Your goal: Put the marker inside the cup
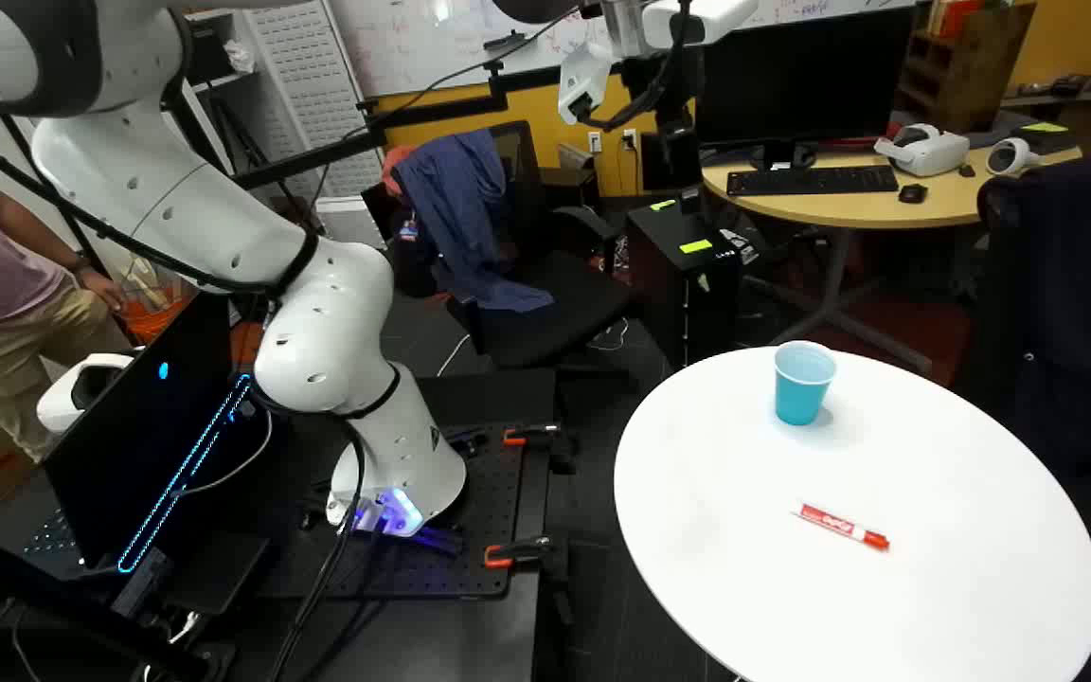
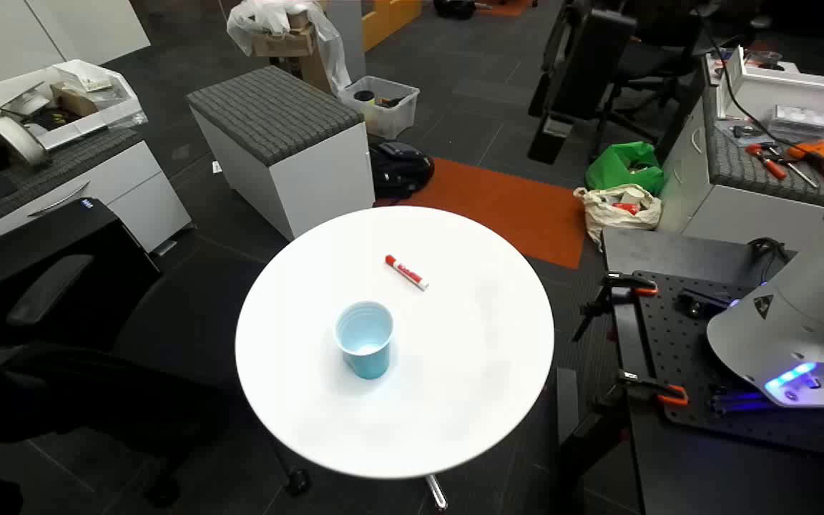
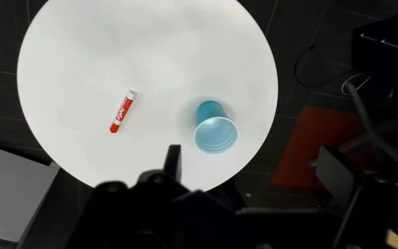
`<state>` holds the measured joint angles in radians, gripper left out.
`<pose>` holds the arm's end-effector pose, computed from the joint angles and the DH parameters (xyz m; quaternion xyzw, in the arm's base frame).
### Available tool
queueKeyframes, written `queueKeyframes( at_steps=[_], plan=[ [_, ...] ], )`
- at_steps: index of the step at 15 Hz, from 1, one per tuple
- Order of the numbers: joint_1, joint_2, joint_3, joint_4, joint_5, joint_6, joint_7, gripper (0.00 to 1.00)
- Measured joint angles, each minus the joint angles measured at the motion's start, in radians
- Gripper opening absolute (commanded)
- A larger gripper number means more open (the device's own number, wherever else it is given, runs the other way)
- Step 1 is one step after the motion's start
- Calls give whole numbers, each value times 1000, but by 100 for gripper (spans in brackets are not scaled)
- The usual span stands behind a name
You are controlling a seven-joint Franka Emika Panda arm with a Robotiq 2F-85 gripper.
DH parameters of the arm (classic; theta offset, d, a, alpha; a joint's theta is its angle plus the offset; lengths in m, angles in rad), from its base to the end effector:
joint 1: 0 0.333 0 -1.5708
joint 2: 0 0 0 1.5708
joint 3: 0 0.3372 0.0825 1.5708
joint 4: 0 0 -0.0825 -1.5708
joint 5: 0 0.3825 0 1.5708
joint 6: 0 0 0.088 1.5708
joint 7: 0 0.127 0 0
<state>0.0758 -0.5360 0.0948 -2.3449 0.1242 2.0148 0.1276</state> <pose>0.3945 0.0828 0.5477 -0.9942 0.0036 -0.0961 0.0486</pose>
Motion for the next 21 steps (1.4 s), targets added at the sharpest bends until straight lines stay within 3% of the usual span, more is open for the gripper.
queueKeyframes(
  at_steps=[15,21],
  plan=[
    [0,4,0,1,0,4,-1,100],
    [-18,43,-8,5,0,109,41,100]
  ],
)
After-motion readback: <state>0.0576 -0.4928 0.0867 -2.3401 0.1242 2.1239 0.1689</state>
